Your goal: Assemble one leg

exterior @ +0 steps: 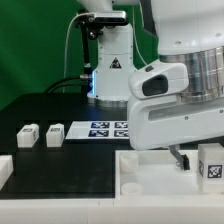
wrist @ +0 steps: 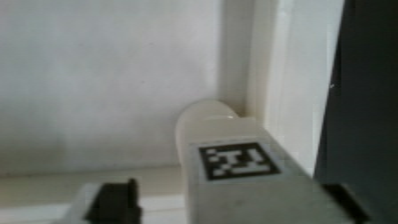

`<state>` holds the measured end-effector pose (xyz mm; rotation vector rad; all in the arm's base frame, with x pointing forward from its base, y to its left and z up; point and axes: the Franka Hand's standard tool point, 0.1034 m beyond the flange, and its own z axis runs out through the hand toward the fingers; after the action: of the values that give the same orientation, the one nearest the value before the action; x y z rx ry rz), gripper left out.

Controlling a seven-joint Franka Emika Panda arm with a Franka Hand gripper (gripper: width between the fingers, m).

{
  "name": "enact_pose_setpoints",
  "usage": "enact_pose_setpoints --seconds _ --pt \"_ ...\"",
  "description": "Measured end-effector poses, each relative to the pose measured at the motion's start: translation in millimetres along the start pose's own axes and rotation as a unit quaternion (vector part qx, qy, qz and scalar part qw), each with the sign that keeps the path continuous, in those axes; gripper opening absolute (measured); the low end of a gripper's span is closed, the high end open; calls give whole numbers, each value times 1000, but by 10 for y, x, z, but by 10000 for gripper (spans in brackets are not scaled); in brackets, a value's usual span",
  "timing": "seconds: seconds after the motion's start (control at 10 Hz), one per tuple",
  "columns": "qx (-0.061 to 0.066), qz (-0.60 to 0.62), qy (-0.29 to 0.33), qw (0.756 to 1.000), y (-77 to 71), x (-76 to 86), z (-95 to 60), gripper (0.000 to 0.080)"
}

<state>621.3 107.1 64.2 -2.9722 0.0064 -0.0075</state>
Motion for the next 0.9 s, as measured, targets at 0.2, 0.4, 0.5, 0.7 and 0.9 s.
enact_pose_setpoints --seconds 0.2,0.4,0.5,0.7,0.9 --pt "4 134 1 991 -19 2 0 290" --pt "4 270 -3 963 -57 15 11 291" --pt "3 327 -5 945 -70 15 10 291" --pt "36 527 -12 849 -79 27 25 291" --pt "75 673 -12 736 -105 20 31 294"
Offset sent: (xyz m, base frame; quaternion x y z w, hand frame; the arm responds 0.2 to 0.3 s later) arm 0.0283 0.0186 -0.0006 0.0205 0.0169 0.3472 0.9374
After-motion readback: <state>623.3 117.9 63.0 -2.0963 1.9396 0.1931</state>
